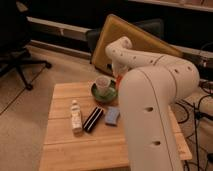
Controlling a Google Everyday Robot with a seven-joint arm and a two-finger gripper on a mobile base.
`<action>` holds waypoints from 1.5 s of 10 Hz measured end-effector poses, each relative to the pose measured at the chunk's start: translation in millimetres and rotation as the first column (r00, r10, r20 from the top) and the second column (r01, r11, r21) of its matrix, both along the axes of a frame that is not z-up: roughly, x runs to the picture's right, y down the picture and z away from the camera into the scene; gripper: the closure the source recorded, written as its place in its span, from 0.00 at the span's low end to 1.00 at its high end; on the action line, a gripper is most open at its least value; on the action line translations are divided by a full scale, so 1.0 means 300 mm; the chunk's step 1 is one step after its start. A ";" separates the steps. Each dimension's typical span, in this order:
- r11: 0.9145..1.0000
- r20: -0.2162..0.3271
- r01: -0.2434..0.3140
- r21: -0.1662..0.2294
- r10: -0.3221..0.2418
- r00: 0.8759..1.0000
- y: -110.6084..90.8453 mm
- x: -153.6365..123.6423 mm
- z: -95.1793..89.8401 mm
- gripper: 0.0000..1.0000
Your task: Place the pepper in the ceramic cup
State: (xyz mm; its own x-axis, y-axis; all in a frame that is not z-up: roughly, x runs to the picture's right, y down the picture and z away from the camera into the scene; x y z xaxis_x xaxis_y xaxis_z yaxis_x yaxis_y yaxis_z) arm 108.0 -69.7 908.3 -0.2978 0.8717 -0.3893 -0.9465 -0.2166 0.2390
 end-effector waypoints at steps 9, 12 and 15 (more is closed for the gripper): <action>0.976 -0.142 0.109 0.188 -0.083 0.986 -0.314 0.107 -0.089 1.00; 0.958 -0.063 0.214 0.193 -0.206 0.977 -0.347 -0.075 -0.020 1.00; 0.948 0.047 0.268 0.173 -0.280 0.959 -0.288 -0.269 0.053 1.00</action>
State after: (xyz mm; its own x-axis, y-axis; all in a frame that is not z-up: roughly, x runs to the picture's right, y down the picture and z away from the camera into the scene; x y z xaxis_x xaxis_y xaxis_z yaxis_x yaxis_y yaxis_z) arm 27.4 -156.2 924.2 -0.0155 0.9690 -0.2466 -0.9880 0.0231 0.1530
